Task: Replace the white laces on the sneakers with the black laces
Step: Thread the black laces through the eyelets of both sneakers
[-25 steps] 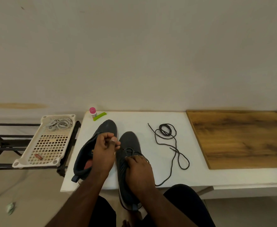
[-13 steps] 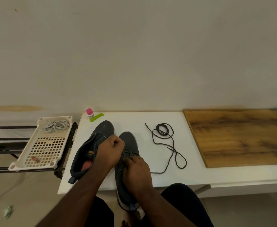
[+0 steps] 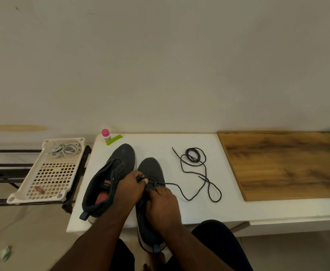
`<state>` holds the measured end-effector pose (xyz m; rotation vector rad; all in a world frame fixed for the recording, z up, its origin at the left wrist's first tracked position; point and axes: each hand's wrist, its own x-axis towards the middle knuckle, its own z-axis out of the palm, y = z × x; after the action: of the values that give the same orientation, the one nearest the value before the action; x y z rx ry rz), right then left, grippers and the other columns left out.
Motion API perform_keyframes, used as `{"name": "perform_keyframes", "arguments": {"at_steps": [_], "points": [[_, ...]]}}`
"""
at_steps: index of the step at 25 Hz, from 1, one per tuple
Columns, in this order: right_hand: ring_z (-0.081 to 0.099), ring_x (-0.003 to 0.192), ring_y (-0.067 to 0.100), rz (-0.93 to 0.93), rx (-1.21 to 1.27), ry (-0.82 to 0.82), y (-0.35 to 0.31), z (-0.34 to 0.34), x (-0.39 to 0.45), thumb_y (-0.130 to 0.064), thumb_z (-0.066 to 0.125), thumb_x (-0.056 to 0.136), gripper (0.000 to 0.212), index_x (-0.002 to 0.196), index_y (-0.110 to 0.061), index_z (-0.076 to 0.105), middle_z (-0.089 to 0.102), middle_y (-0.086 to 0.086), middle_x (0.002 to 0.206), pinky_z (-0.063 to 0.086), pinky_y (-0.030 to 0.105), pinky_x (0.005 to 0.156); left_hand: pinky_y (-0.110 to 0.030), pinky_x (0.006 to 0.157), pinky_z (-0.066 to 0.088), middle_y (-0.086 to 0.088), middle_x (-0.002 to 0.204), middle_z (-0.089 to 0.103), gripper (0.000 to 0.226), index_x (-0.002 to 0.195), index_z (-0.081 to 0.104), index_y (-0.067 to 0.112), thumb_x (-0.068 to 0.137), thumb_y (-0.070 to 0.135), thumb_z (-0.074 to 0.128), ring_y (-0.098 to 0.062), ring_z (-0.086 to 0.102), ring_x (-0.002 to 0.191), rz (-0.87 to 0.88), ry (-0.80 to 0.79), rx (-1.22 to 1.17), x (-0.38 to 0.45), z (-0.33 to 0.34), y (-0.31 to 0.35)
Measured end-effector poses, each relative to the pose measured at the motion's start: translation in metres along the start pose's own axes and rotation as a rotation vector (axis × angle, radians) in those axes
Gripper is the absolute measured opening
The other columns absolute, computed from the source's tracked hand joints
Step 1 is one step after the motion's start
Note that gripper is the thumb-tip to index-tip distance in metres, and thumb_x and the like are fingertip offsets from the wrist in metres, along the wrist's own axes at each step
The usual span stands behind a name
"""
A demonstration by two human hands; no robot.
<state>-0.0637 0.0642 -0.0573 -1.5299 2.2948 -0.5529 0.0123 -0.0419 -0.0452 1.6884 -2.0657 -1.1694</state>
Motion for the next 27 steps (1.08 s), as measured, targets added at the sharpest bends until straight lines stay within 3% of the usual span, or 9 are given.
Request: {"name": "perform_keyframes", "arguments": {"at_steps": [6,8,14,17,20,22,23,25,27], "points": [[0.057,0.101,0.018,-0.044,0.009,0.002,0.002,0.000,-0.001,-0.037,0.020,0.087,0.056,0.112,-0.022,0.068,0.067,-0.002,0.108,0.047,0.035,0.093,-0.015,0.061,0.038,0.001,0.080,0.062,0.004,0.092,0.065,0.010,0.089,0.012,0.068,-0.013,0.056,0.073,0.039,0.019,-0.040,0.006,0.004,0.001],[0.055,0.105,0.017,-0.053,-0.002,-0.010,0.002,-0.003,-0.001,-0.039,0.016,0.086,0.061,0.116,-0.023,0.066,0.065,-0.003,0.112,0.044,0.034,0.096,-0.012,0.056,0.033,0.001,0.072,0.056,0.013,0.080,0.056,0.008,0.091,0.007,0.063,-0.018,0.054,0.072,0.042,0.054,-0.043,0.005,0.006,0.003],[0.057,0.105,0.020,-0.076,-0.007,0.009,0.002,-0.005,-0.002,-0.038,0.016,0.085,0.066,0.120,-0.020,0.069,0.067,0.000,0.111,0.047,0.037,0.095,-0.009,0.064,0.034,0.007,0.083,0.060,0.008,0.091,0.057,0.014,0.096,0.019,0.059,-0.001,0.053,0.075,0.278,0.294,-0.189,-0.023,-0.016,0.035],[0.056,0.110,0.020,-0.086,-0.001,-0.029,0.001,-0.007,-0.002,-0.045,0.012,0.081,0.074,0.126,-0.020,0.065,0.066,0.001,0.118,0.044,0.036,0.100,-0.011,0.070,0.038,0.012,0.090,0.062,0.008,0.097,0.058,0.020,0.093,0.019,0.065,0.003,0.057,0.084,0.228,0.253,-0.332,-0.023,-0.017,0.024],[0.057,0.106,0.019,-0.101,0.001,0.004,0.001,-0.008,-0.002,-0.041,0.015,0.083,0.067,0.118,-0.020,0.068,0.068,0.001,0.112,0.046,0.037,0.099,-0.023,0.076,0.045,0.004,0.090,0.066,0.016,0.103,0.065,0.017,0.088,0.017,0.072,-0.010,0.062,0.084,0.063,0.027,-0.210,-0.010,-0.001,0.000],[0.056,0.110,0.018,-0.090,-0.011,-0.032,0.001,-0.009,-0.001,-0.042,0.012,0.084,0.068,0.121,-0.021,0.066,0.066,0.000,0.117,0.042,0.033,0.103,-0.021,0.077,0.040,0.005,0.090,0.065,0.011,0.100,0.069,0.015,0.090,0.016,0.069,-0.013,0.061,0.082,-0.002,0.002,-0.157,-0.001,0.003,-0.005],[0.055,0.112,0.018,-0.077,-0.020,-0.054,0.001,-0.009,-0.001,-0.041,0.014,0.087,0.066,0.123,-0.021,0.065,0.065,-0.001,0.120,0.041,0.033,0.104,-0.022,0.076,0.038,0.004,0.087,0.064,0.005,0.094,0.070,0.013,0.091,0.015,0.067,-0.011,0.057,0.077,-0.007,0.014,-0.099,0.003,0.002,-0.004],[0.054,0.112,0.018,-0.067,-0.025,-0.067,0.002,-0.007,-0.002,-0.037,0.022,0.090,0.057,0.124,-0.021,0.064,0.064,-0.001,0.120,0.041,0.034,0.104,-0.026,0.076,0.036,-0.003,0.083,0.063,0.020,0.076,0.061,0.016,0.096,0.016,0.058,-0.014,0.054,0.071,0.046,-0.017,0.080,0.011,-0.001,0.000],[0.055,0.111,0.019,-0.076,-0.013,-0.054,0.001,-0.007,-0.002,-0.039,0.017,0.088,0.063,0.125,-0.021,0.065,0.065,0.000,0.119,0.043,0.036,0.102,-0.027,0.077,0.037,-0.004,0.085,0.061,0.022,0.078,0.056,0.015,0.099,0.018,0.052,-0.018,0.054,0.075,0.174,0.067,0.188,0.010,-0.007,0.014]]}}
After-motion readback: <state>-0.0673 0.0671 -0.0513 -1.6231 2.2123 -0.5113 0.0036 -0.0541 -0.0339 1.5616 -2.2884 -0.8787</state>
